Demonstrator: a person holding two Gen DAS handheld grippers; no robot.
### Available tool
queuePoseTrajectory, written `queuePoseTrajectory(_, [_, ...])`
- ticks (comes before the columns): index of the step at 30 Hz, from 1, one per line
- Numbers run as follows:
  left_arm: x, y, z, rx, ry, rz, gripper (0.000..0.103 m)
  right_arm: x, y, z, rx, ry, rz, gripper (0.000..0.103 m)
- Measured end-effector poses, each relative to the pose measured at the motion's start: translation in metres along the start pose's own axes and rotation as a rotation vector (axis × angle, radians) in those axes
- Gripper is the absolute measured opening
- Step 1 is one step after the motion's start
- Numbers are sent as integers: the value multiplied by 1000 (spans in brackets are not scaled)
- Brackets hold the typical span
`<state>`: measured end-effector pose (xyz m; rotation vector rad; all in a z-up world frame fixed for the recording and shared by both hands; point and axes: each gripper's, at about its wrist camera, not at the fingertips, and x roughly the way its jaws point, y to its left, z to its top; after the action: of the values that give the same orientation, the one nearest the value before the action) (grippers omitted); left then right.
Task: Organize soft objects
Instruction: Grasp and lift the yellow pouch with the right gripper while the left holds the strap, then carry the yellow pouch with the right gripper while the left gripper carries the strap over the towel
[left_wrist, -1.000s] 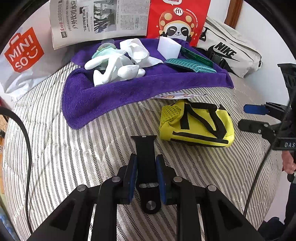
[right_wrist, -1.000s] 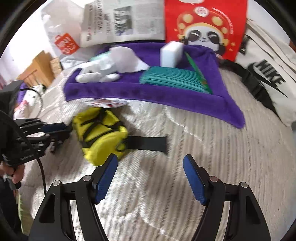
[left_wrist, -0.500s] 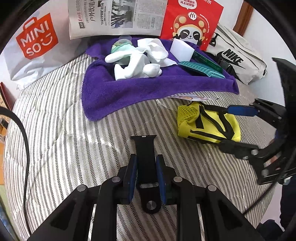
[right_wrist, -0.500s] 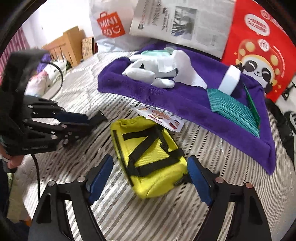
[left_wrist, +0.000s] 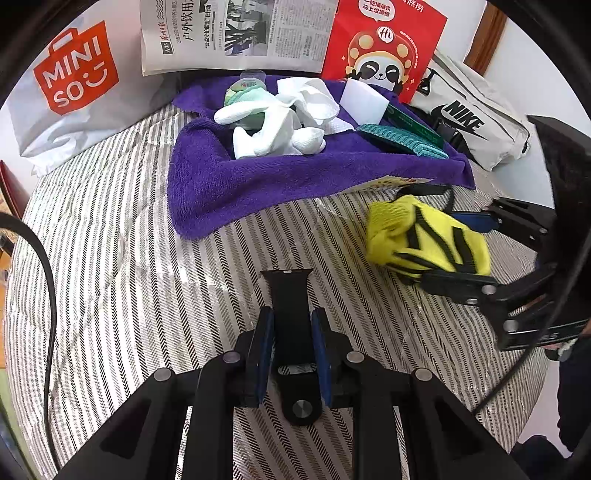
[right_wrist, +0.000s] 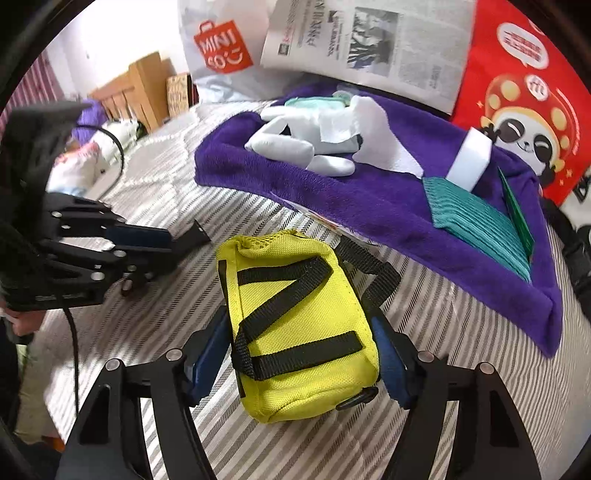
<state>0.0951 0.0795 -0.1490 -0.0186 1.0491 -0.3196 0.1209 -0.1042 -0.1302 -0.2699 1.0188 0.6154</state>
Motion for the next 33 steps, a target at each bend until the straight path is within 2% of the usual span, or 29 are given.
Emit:
queuePoseTrajectory(4, [-1,-1,-1,-6,-3,1,20,-16,-4,-10,21,-5,-16,71])
queuePoseTrajectory(9, [-12,1,-1,-31,-33,-39,20,-37,-14,-19,88,-25,13,71])
queuePoseTrajectory(12, [-21,1,-1,-42,-55,-60,20,-49,-15,-23,102,-46,1,71])
queuePoseTrajectory(17, [-31,-1,2,-39,-70,-47,20,-68,-17,-25,107,-85,-12,71])
queuePoseTrajectory(33, [-38,-6,25,-41,-96,-54,20,-74,-58,-3,197,-116,-63,71])
